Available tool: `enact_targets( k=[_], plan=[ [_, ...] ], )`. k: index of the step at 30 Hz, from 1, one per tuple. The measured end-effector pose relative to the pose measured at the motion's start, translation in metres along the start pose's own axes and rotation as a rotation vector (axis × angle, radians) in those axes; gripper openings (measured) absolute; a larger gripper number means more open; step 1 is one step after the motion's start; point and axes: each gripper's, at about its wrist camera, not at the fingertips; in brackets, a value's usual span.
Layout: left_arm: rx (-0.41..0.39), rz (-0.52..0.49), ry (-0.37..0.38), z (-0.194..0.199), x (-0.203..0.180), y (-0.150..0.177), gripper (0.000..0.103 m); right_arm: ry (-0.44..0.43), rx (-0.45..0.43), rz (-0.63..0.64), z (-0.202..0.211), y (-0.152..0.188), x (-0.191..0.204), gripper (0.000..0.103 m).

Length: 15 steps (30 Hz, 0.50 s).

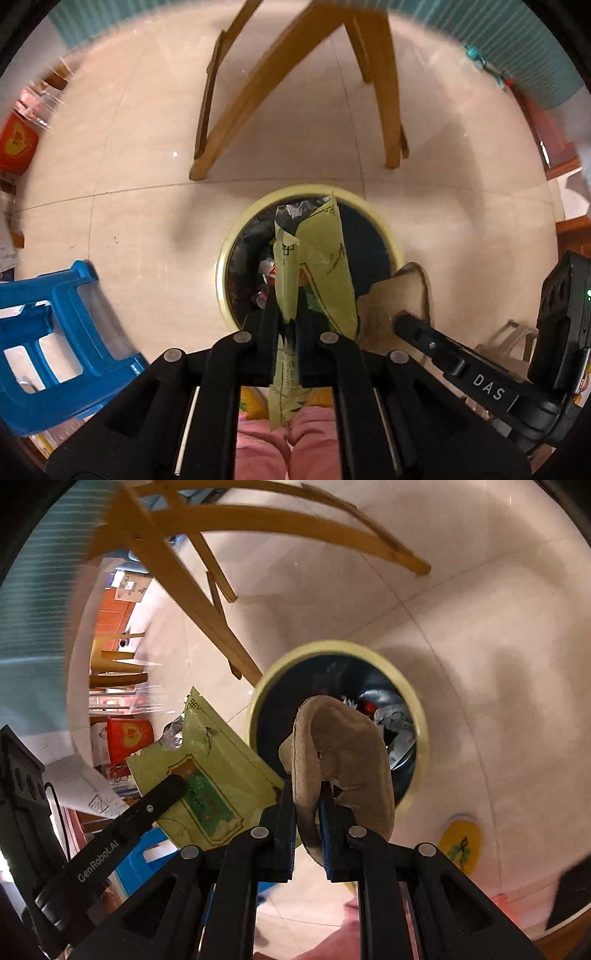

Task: Collect trash
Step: 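Open both tools to drop the bag and tray into the bin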

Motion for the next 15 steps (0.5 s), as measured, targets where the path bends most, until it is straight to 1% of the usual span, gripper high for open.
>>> enact_targets(
  k=[1, 2, 3, 5, 7, 8, 9, 11, 15],
  plan=[
    [0.015, -0.006, -0.005, -0.006, -0.001, -0.002, 0.014, -0.006, 0.012, -0.010, -0.007, -0.002, -0.003, 0.022],
    [0.024, -0.010, -0.007, -0.011, 0.005, -0.002, 0.017, -0.012, 0.012, -0.012, -0.011, -0.002, -0.005, 0.037],
    [0.033, -0.015, -0.009, -0.016, 0.005, -0.004, 0.022, -0.016, 0.006, -0.010, -0.013, -0.005, -0.005, 0.043],
    [0.036, -0.026, -0.022, -0.019, 0.005, -0.006, 0.027, -0.013, -0.014, 0.014, -0.015, -0.005, -0.003, 0.043],
    [0.036, -0.039, -0.038, -0.018, 0.006, -0.006, 0.037, -0.006, -0.030, 0.030, -0.015, -0.005, 0.002, 0.045],
    [0.036, -0.042, -0.039, -0.016, 0.006, -0.005, 0.039, 0.000, -0.039, 0.036, -0.016, -0.008, 0.001, 0.048],
    [0.035, -0.045, -0.036, -0.014, 0.007, -0.004, 0.042, 0.007, -0.048, 0.039, -0.011, -0.007, 0.004, 0.054],
    [0.038, -0.052, -0.042, -0.008, 0.007, -0.001, 0.042, 0.013, -0.069, 0.045, -0.003, -0.003, 0.009, 0.058],
    [0.055, -0.052, -0.050, 0.006, 0.012, 0.007, 0.042, 0.052, -0.099, 0.053, 0.019, 0.007, 0.020, 0.058]
  ],
)
Point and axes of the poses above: each gripper's, at about its wrist camera, not at the fingertips, and z roughly against the way its jaws point, x to its left, y to its underside, and after that the axes turned 15 degrees about x, right-handed
